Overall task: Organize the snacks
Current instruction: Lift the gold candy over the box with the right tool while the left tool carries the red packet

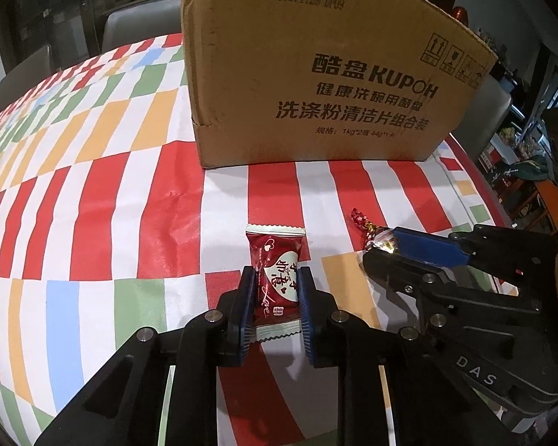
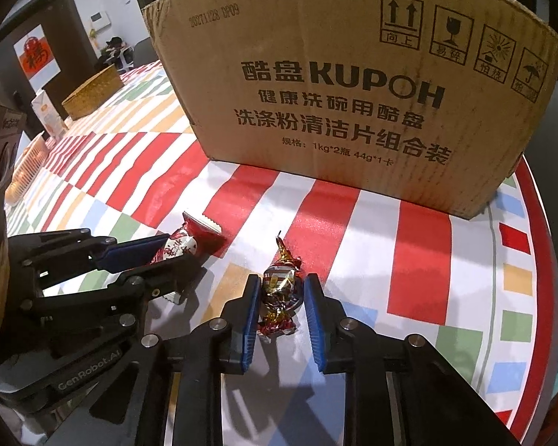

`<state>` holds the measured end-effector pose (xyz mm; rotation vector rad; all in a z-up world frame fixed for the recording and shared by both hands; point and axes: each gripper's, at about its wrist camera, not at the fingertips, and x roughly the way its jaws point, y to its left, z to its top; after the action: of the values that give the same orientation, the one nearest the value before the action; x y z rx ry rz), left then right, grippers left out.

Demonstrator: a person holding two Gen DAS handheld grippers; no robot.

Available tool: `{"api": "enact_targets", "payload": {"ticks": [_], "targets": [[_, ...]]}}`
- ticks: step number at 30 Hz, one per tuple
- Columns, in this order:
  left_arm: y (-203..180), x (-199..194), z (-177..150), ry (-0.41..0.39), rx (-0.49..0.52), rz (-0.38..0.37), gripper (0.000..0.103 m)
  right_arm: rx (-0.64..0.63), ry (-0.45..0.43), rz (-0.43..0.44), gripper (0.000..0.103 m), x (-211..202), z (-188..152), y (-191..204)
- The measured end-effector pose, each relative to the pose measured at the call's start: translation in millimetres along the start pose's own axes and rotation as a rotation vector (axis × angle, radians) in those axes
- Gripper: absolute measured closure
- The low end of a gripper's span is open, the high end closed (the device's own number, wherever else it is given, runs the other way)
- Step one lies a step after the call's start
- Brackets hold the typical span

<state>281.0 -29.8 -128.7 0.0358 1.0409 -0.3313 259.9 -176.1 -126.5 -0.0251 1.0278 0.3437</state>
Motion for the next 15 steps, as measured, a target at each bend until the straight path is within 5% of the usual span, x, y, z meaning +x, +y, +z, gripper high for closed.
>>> {"api": "enact_targets", "payload": {"ticks": [15], "targets": [[-15.2,-52.2,-0.7,-0.118,-0.004,0.012,0.08,0.02,-0.11,-0.007,0.078,-49.6,-2.0,-3.7]]}}
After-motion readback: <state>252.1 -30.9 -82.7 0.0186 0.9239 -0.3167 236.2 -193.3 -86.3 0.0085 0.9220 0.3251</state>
